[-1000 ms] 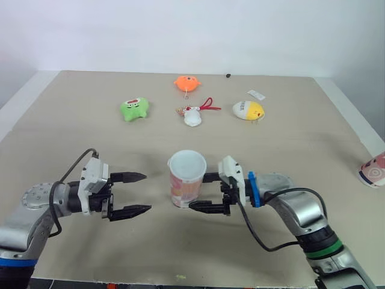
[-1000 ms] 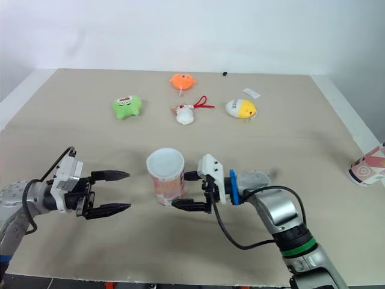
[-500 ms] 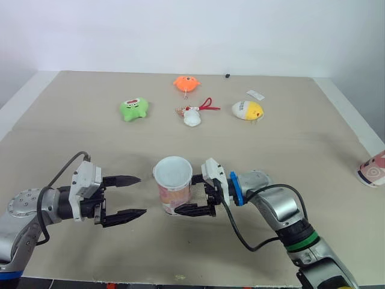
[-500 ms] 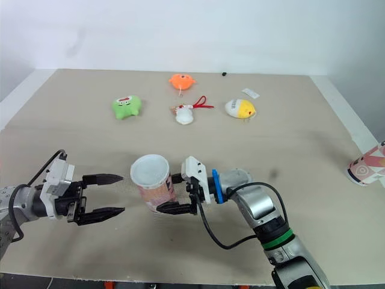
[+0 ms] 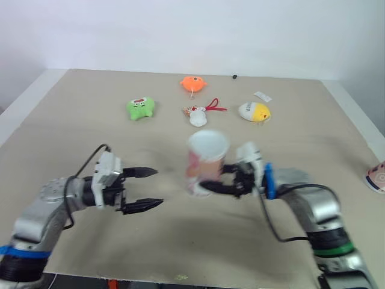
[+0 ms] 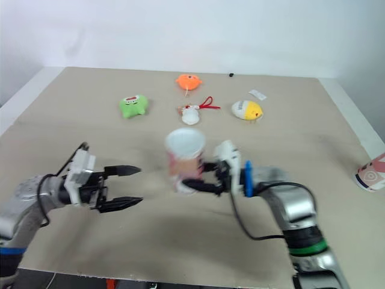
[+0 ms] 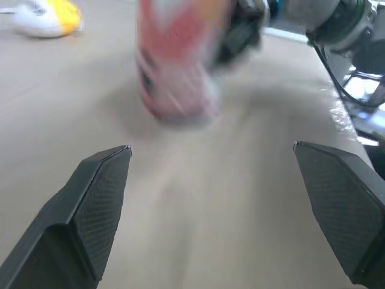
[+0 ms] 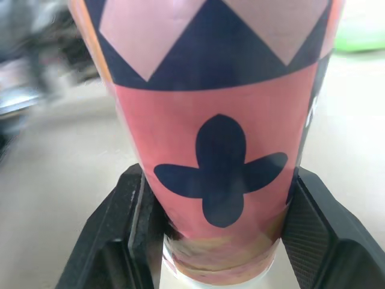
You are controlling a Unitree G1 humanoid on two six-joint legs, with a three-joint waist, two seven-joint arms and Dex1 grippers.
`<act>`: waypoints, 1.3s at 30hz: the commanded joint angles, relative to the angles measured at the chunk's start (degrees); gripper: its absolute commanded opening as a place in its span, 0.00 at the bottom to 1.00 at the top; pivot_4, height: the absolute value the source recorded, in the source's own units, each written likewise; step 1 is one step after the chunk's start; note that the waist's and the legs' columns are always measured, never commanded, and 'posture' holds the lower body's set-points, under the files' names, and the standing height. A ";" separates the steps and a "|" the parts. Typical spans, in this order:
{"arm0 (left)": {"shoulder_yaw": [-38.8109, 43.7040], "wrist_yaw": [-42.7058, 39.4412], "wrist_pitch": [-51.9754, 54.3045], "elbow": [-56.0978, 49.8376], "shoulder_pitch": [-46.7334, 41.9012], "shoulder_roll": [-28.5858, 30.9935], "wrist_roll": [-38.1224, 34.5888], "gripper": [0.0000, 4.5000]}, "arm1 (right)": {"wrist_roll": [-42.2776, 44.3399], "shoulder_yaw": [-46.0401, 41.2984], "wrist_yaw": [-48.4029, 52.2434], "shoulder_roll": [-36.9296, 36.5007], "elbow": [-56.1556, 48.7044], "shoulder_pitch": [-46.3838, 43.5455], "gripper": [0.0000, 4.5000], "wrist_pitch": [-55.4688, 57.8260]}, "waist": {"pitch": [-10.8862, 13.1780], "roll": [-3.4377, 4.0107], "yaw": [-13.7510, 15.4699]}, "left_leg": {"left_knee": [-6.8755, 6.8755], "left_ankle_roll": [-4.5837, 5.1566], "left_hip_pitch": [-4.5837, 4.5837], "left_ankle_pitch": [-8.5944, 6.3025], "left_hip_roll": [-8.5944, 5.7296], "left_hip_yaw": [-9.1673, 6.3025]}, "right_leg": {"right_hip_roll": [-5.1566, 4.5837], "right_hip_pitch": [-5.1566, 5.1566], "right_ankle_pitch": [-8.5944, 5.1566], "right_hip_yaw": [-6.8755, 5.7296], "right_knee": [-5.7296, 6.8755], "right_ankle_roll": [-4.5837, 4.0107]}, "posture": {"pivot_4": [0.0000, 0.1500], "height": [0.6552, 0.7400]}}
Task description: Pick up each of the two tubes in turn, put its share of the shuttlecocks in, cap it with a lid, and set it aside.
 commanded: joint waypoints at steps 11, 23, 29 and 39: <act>-5.99 8.02 -7.40 17.09 -22.54 -19.06 7.64 1.00 | -6.46 -27.20 -32.37 6.94 4.94 10.92 0.60 -7.77 | -0.04 0.20 -0.69 | 0.04 -0.01 0.11 0.02 -0.11 0.11 | 0.20 0.03 0.13 0.22 0.07 0.03 | 1.00 0.91; -6.66 12.02 -6.34 16.14 -25.97 -23.26 8.71 1.00 | -8.51 -26.76 -36.72 7.40 17.57 10.07 0.60 -13.69 | -0.06 0.28 -0.45 | 0.05 -0.05 0.08 0.09 -0.16 0.17 | 0.17 0.02 0.19 0.31 0.05 0.15 | 1.00 0.91; -6.74 12.40 -6.15 14.96 -25.18 -22.71 9.21 1.00 | -6.18 -26.76 -34.80 7.54 21.99 9.23 0.99 -13.84 | -0.08 0.37 -0.44 | 0.06 -0.05 0.12 0.13 -0.15 0.17 | 0.18 0.05 0.23 0.30 0.05 0.15 | 1.00 0.91; -5.93 13.31 -2.89 14.52 -24.30 -20.96 8.75 1.00 | -2.85 -28.58 -28.21 2.57 17.99 17.88 0.99 -9.55 | -0.10 0.41 -0.19 | 0.04 -0.05 0.10 0.13 -0.15 0.15 | 0.18 0.06 0.19 0.29 0.04 0.18 | 1.00 0.91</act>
